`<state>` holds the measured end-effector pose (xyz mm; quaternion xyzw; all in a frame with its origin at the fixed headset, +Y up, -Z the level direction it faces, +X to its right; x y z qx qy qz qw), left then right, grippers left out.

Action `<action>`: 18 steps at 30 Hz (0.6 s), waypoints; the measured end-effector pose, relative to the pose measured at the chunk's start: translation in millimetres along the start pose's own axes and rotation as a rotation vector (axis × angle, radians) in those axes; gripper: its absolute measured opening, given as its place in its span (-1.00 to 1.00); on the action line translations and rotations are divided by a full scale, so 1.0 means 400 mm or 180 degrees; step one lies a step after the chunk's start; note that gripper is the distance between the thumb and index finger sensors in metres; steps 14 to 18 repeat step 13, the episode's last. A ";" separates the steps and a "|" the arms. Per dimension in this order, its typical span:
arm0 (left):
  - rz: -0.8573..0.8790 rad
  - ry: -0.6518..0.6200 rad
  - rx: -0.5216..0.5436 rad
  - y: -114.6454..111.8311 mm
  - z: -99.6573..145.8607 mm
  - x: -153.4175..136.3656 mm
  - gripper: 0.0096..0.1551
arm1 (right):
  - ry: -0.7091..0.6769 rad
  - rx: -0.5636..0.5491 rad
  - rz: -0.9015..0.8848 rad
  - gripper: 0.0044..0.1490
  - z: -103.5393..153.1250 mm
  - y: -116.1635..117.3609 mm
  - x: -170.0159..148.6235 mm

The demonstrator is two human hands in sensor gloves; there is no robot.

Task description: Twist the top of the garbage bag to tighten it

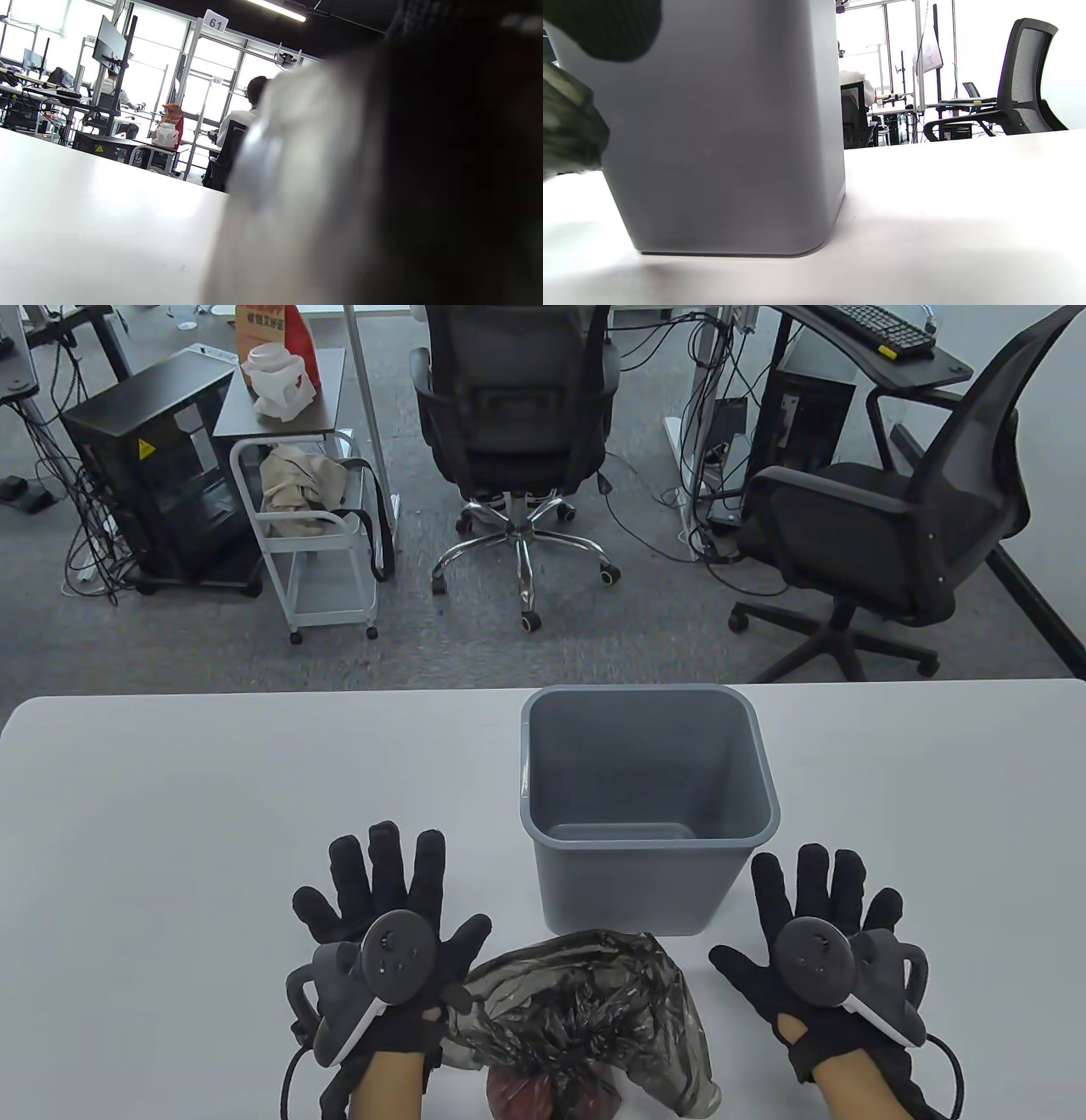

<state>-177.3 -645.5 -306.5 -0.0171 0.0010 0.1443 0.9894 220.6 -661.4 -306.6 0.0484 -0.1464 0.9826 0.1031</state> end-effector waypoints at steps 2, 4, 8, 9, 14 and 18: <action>-0.0002 -0.0008 -0.0045 -0.009 -0.002 0.003 0.15 | -0.0011 0.0019 -0.0007 0.29 0.000 0.002 0.001; 0.0020 -0.0037 -0.0034 -0.013 -0.002 0.005 0.15 | -0.0016 0.0030 -0.0028 0.29 -0.001 0.003 0.002; 0.0089 -0.0045 -0.0021 -0.013 0.000 0.003 0.15 | -0.0007 0.0014 -0.0070 0.28 0.000 0.004 0.002; 0.0103 -0.0047 -0.0007 -0.013 0.000 0.003 0.14 | 0.0010 -0.0015 -0.0070 0.28 0.000 0.003 0.002; 0.0125 -0.0056 -0.0050 -0.019 -0.001 0.005 0.13 | 0.0054 0.0034 -0.0152 0.27 0.005 0.013 0.005; 0.0125 -0.0056 -0.0050 -0.019 -0.001 0.005 0.13 | 0.0054 0.0034 -0.0152 0.27 0.005 0.013 0.005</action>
Point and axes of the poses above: the tracker on the back of each hand, its own x axis roughly to the thumb side, its own z axis roughly from the fingertips to the wrist, y = z × x, the point moved 4 cm from there along -z, roughly from the wrist to the fingertips, and after that the axes turned 11 degrees about -x, right-handed, at the moved point
